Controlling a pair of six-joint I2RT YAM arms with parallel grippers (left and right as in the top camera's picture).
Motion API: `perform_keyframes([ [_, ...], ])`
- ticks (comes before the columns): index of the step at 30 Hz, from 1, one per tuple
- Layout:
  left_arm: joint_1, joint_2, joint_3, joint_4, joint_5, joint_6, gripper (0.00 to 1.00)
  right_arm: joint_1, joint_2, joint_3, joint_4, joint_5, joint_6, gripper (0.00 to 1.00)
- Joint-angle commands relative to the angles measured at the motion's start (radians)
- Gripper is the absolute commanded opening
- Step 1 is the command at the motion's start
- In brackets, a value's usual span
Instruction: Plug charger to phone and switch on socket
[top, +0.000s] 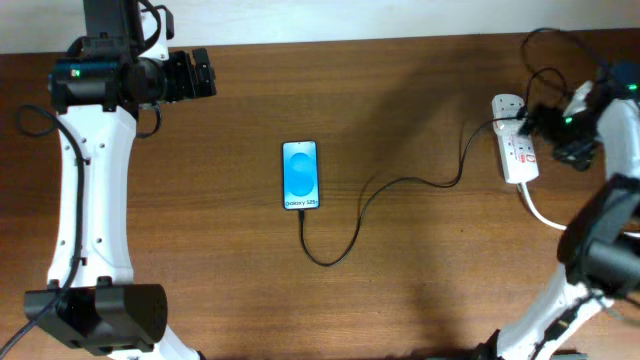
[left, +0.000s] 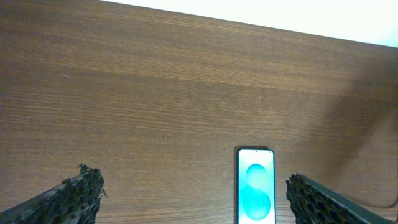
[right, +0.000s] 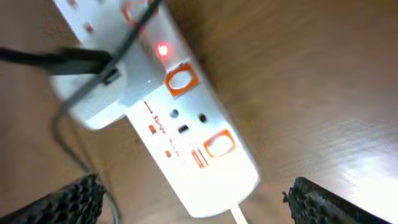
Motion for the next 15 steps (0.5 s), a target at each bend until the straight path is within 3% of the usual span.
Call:
perform_keyframes([
  [1, 0.007, 0.000, -0.008, -0.001, -0.010, 0.006, 0.99, -0.042, -0.149, 0.005, -0.039, 0.039, 0.026, 0.99],
  [9, 0.007, 0.000, -0.008, -0.002, -0.010, 0.006, 0.99, -0.009, -0.563, -0.037, -0.291, 0.035, -0.009, 0.98],
  [15, 0.007, 0.000, -0.008, -0.002, -0.010, 0.006, 0.99, 0.169, -1.123, -0.386, -0.294, 0.031, -0.021, 0.98],
])
